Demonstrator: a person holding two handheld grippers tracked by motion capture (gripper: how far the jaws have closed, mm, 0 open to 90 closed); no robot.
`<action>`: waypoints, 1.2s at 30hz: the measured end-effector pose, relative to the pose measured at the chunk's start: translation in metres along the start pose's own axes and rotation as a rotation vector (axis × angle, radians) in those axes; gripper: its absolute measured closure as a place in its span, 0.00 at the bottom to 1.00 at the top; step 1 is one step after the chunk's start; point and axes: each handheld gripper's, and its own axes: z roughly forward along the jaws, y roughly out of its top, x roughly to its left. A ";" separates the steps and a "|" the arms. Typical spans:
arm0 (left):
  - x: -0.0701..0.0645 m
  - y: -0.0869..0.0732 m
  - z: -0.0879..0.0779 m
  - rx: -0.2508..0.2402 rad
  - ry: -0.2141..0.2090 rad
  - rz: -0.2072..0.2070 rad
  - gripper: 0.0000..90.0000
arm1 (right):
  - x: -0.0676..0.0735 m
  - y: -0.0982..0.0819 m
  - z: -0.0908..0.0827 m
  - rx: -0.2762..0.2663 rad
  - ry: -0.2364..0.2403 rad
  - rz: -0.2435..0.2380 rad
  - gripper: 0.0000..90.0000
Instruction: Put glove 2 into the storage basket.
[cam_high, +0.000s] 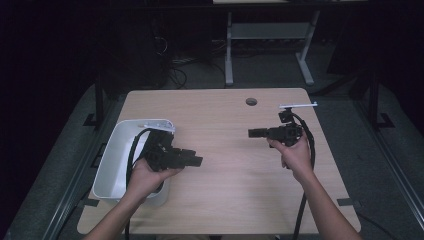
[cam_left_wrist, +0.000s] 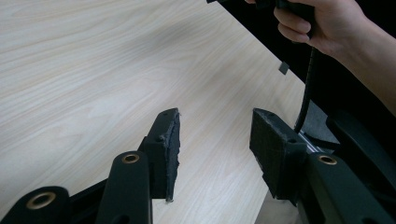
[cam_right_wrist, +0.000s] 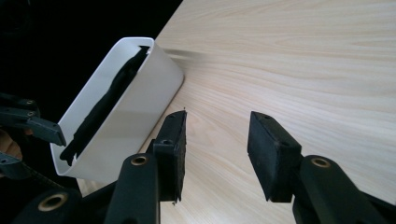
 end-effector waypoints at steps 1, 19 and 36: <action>-0.001 0.000 0.001 0.003 -0.001 0.000 0.58 | -0.001 -0.001 -0.001 0.001 -0.003 0.000 0.63; -0.007 -0.002 0.028 0.020 -0.032 -0.003 0.55 | -0.029 -0.026 -0.021 0.001 -0.047 0.044 0.62; -0.013 -0.005 0.046 0.031 -0.034 0.007 0.52 | -0.045 -0.044 -0.036 -0.012 -0.068 0.066 0.61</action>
